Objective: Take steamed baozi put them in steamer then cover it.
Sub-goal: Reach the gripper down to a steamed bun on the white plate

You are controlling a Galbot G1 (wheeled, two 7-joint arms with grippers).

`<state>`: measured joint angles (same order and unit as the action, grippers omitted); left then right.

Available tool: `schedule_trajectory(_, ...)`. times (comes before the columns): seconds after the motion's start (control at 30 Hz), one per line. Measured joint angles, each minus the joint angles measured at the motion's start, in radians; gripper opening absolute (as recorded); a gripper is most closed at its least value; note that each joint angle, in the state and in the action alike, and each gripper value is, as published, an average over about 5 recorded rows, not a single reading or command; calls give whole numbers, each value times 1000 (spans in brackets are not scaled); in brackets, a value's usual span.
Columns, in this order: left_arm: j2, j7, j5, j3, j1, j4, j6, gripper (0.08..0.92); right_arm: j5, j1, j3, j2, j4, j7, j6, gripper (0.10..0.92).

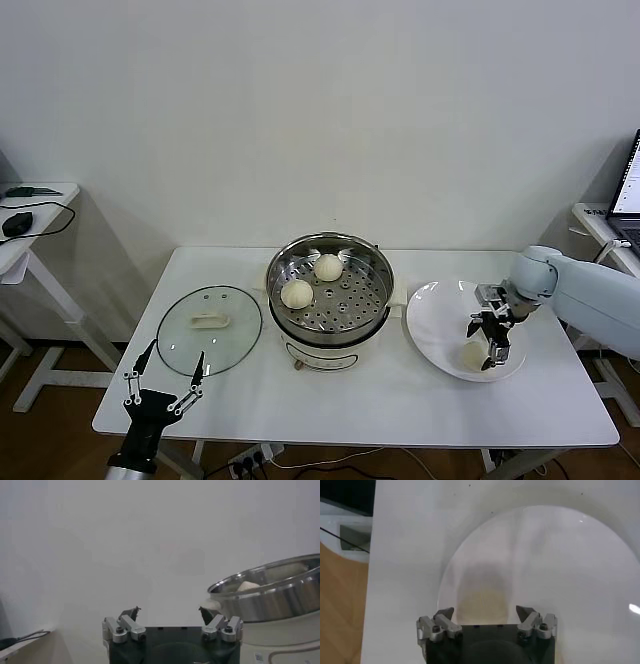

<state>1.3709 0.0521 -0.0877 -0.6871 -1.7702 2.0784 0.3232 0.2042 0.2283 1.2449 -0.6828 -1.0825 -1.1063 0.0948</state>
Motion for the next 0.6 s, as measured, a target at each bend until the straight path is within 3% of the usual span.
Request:
schedule_trajectory(0.2,1,-1,0,-1,2,-1,1,823,-9,-21,-13,-6,7,0,0,704)
schedule_trajectory(0.6,0,-1,0,-2,5,-1,-1,823,-27,-11,-42,-3,-2,-20,-13,656)
